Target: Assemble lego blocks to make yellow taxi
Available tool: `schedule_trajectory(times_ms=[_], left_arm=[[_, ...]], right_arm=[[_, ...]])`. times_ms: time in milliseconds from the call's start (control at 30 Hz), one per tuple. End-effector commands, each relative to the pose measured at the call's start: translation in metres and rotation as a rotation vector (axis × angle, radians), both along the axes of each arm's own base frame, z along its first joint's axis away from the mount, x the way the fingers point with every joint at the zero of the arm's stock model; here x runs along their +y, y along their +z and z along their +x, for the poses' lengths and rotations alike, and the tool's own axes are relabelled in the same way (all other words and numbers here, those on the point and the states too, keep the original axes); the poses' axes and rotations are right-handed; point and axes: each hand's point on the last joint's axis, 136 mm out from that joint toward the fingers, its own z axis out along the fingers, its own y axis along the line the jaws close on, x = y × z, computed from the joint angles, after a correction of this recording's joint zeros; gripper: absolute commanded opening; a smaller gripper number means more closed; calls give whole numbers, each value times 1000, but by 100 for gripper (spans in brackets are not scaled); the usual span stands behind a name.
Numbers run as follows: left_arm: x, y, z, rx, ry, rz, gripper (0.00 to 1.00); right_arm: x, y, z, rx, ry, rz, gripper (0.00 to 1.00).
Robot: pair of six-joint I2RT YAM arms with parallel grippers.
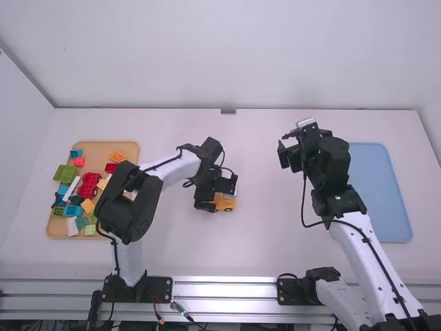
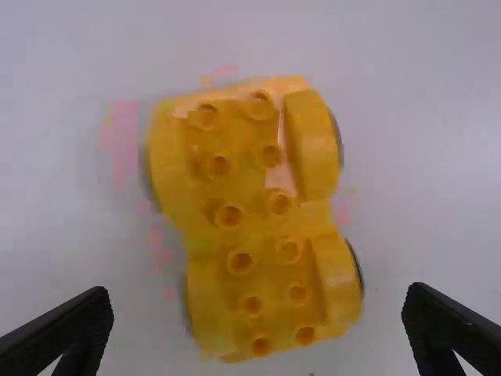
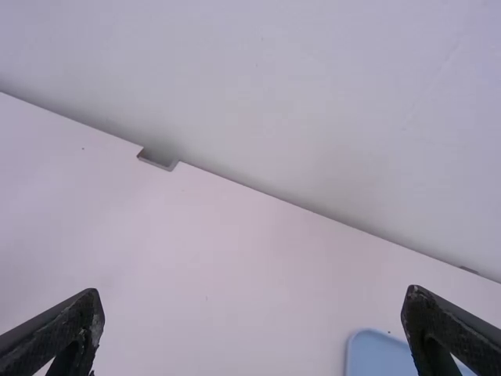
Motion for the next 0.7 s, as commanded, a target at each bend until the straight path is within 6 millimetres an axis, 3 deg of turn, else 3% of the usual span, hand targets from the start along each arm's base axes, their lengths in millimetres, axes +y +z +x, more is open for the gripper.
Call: schedule_trajectory(times_ms=[0, 233, 333, 400, 467, 500, 567, 600, 633, 667], left_arm=[[-2, 16, 15, -18, 65, 6, 99], [11, 61, 6, 59, 25, 69, 99], [30, 94, 34, 29, 186, 73, 99], [44, 104, 54, -7, 318, 74, 99], [92, 130, 107, -104, 717, 66, 99], [92, 130, 107, -104, 717, 66, 99], [154, 156, 140, -154, 1097, 24, 99], [178, 165, 147, -155, 1221, -6, 99], [181, 167, 148, -154, 1240, -11, 99], [212, 176, 154, -137, 1413, -71, 99]], right_arm=[[5, 22, 0, -47, 13, 11, 99], [4, 23, 0, -53, 12, 13, 99], [4, 24, 0, -56, 12, 13, 99], [4, 24, 0, -56, 12, 13, 99], [4, 24, 0, -56, 12, 13, 99], [4, 24, 0, -56, 12, 13, 99], [4, 24, 0, -56, 12, 13, 99], [4, 24, 0, -56, 12, 14, 99], [4, 24, 0, -56, 12, 14, 99], [4, 24, 0, -55, 12, 13, 99]])
